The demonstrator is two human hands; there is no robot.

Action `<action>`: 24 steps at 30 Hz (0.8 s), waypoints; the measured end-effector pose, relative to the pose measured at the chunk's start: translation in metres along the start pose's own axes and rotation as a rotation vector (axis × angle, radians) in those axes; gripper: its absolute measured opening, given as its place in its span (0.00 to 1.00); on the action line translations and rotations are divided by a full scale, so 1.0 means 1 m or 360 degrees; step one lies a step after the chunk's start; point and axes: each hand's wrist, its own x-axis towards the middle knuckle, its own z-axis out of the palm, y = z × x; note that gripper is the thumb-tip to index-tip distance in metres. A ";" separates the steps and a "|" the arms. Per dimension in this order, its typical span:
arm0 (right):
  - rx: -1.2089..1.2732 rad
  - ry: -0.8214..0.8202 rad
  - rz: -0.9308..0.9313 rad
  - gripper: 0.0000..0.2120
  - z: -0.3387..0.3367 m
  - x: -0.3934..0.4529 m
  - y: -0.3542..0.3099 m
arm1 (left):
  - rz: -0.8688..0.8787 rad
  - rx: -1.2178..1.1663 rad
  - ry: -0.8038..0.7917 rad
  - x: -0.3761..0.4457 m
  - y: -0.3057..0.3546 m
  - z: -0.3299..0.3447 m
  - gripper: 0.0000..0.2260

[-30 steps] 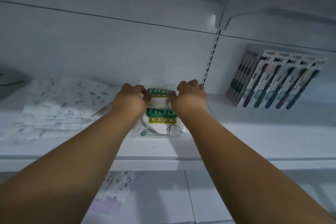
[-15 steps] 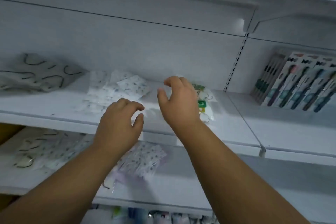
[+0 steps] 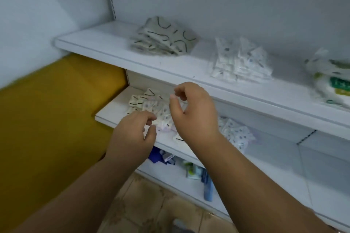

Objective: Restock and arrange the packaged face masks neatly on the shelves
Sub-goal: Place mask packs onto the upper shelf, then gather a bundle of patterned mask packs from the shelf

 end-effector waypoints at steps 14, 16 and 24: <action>0.0120 -0.0406 0.0418 0.08 0.225 0.042 0.054 | -0.0593 -0.0011 -0.0395 0.089 -0.180 0.039 0.13; 0.0053 -0.0430 0.0533 0.10 0.260 0.044 0.065 | -0.0615 -0.0158 -0.0469 0.102 -0.216 0.057 0.13; -0.0174 -0.0391 0.1168 0.13 0.393 0.018 0.121 | -0.0916 -0.0795 -0.1025 0.162 -0.349 0.143 0.11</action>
